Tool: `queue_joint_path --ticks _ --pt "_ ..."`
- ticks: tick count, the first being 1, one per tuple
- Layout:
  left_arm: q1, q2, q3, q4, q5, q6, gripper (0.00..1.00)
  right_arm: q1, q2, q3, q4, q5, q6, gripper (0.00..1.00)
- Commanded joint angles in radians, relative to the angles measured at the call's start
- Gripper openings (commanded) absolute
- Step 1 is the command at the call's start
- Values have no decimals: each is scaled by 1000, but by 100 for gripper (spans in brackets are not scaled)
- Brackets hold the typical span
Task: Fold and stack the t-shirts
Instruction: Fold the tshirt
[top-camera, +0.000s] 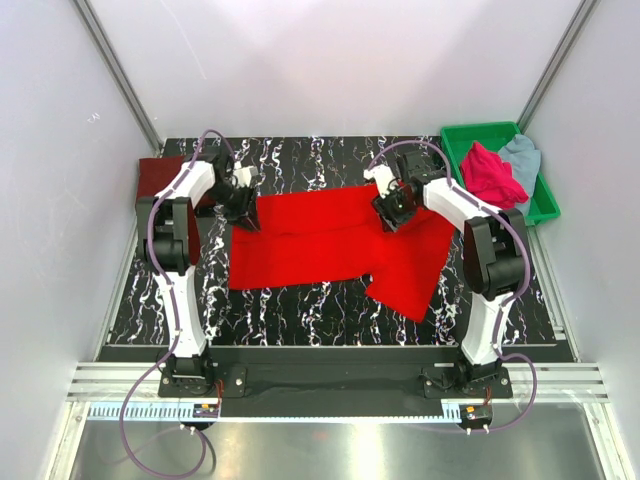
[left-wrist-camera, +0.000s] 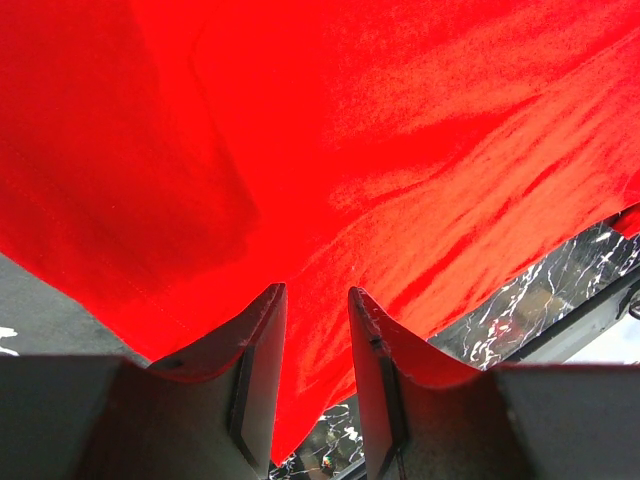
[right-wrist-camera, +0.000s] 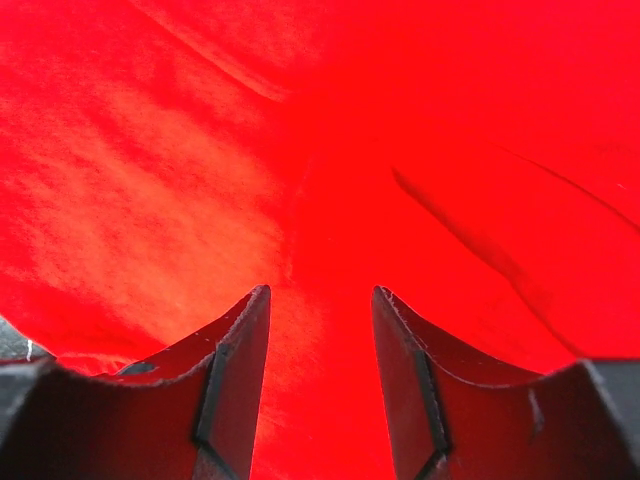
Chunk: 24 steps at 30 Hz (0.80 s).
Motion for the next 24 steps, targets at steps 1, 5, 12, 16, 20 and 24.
queue_joint_path --ticks 1,5,12,16,20,24 --pt "4 7 22 3 -11 -6 36 27 4 24 19 1 -4 52" --pt "4 4 21 3 -11 -6 36 39 11 16 19 4 -4 50" --pt "4 4 28 3 -13 -8 36 39 36 21 15 24 -15 49" --pt "4 4 25 5 -16 -8 36 39 43 13 12 27 -16 47" --pt "4 4 25 6 -16 -9 36 39 57 10 13 35 -18 43" --pt "5 6 27 6 -19 -9 36 39 65 13 15 39 -18 28"
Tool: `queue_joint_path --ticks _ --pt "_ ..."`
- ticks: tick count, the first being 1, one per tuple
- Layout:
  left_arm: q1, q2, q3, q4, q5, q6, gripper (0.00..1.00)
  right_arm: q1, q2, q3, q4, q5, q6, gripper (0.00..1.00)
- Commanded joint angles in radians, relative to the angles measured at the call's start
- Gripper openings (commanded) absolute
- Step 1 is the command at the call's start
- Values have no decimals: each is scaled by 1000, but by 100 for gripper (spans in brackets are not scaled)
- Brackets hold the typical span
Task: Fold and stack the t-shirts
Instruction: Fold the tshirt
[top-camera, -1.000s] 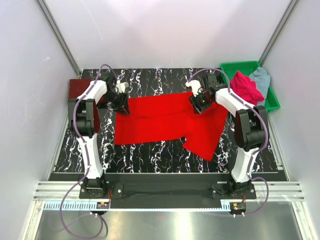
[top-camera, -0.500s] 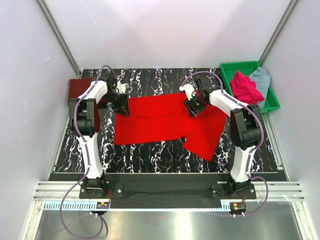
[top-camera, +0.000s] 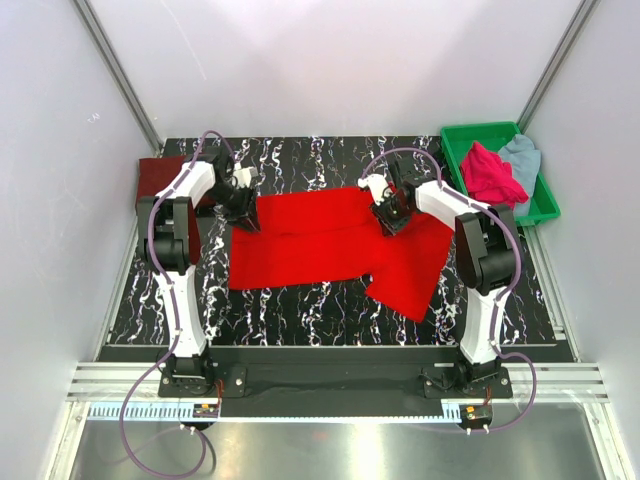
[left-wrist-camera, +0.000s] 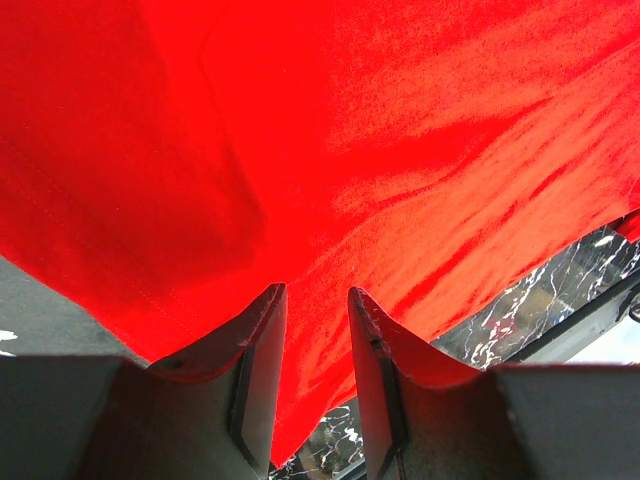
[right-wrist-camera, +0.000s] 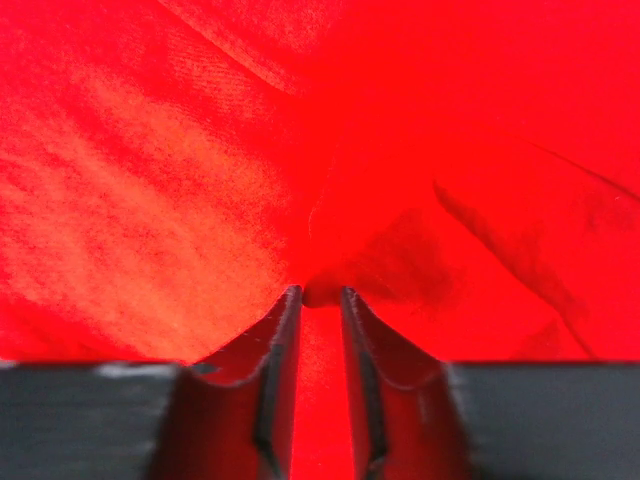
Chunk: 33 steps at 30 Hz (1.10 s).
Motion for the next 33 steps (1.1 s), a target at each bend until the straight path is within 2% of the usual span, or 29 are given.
queue_joint_path --ticks 1,7,19,28,29,30,33 --pt "4 -3 25 6 -11 -2 36 8 4 15 13 14 -11 23" --pt "4 -1 25 9 -10 -3 36 8 -4 21 -4 3 -14 3" --pt "1 17 34 18 -13 -11 36 89 -62 199 -121 -90 96 0" --pt "0 -3 22 17 -19 -5 36 118 -65 129 -147 -110 121 4" --pt "0 -3 22 17 -20 -3 36 117 -76 117 -145 -109 124 8" --pt "0 -4 22 15 -19 -5 36 118 -80 106 -150 -104 122 20" --pt "0 -3 26 15 -20 -5 36 117 -106 67 -164 -71 93 25"
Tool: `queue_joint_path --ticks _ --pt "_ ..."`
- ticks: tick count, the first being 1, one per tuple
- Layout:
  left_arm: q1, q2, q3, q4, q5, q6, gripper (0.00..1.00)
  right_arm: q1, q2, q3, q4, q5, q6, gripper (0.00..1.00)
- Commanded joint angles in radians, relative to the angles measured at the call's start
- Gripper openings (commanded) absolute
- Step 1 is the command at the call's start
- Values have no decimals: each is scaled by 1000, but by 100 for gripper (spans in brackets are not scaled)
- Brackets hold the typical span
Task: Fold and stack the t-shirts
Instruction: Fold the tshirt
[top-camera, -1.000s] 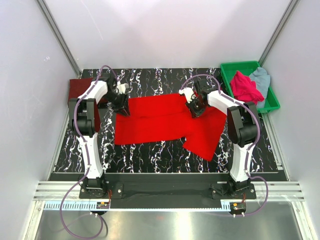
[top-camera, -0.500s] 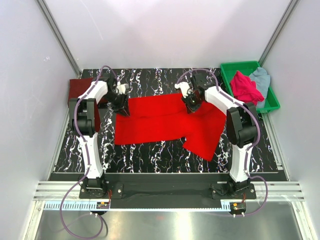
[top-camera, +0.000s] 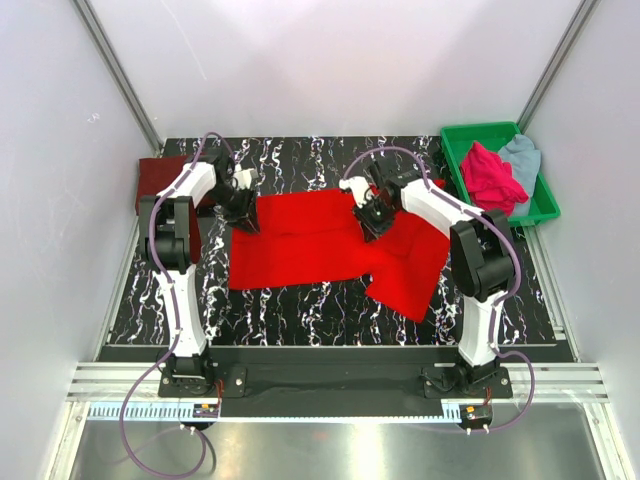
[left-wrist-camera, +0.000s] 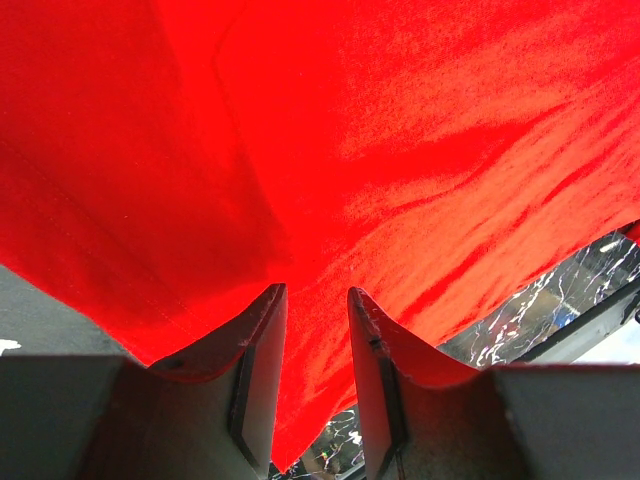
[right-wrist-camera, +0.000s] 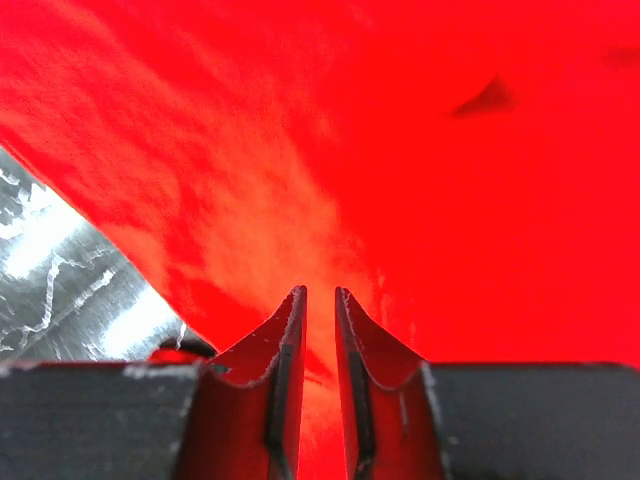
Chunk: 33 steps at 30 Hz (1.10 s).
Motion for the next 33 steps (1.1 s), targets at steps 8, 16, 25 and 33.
queue_joint_path --ticks 8,16,25,33 --pt "0 -16 28 6 -6 4 36 -182 -139 -18 63 36 197 26" --pt "-8 -24 13 3 -28 33 36 -452 6 150 98 -109 412 29" --pt "-22 -46 -23 2 -76 71 36 -518 160 204 161 -276 592 27" --pt "-43 -41 -10 -4 -104 82 36 -541 207 270 147 -206 561 29"
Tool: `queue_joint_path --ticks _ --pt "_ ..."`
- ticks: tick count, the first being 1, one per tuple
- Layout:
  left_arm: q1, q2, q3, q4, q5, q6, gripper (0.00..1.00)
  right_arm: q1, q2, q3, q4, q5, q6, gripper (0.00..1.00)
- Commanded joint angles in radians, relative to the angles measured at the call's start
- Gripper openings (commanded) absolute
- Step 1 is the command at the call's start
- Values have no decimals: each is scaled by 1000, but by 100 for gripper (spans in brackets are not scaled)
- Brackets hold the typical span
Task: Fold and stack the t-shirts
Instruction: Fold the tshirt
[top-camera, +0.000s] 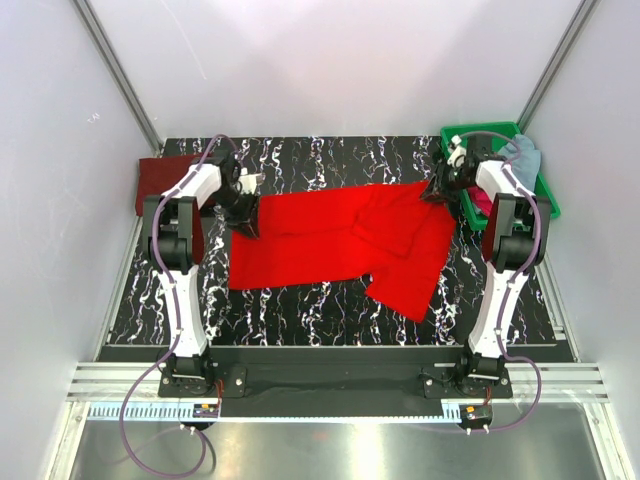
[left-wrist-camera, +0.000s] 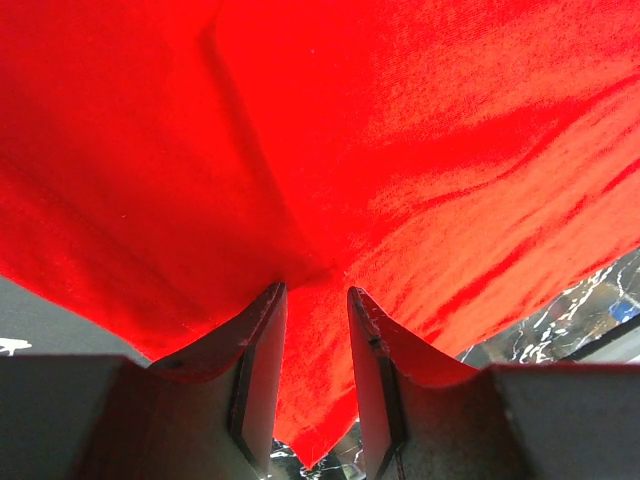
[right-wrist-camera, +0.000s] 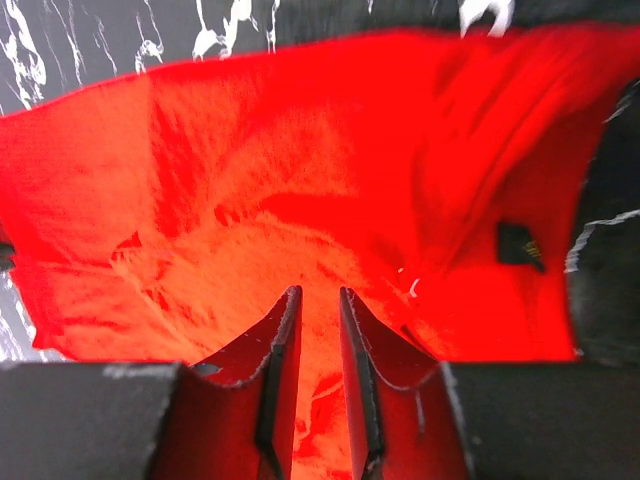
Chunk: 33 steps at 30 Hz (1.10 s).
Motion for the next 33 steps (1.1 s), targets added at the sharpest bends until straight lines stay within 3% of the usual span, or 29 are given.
queue_joint_path --ticks 1,12,33 --pt "-12 -39 9 0 -22 21 36 -11 -18 79 12 29 -11 29" --pt "-19 -18 30 1 -12 8 36 -11 -29 33 -32 196 -74 32" --pt "-22 -36 13 4 -24 8 36 -11 48 34 11 162 -112 33"
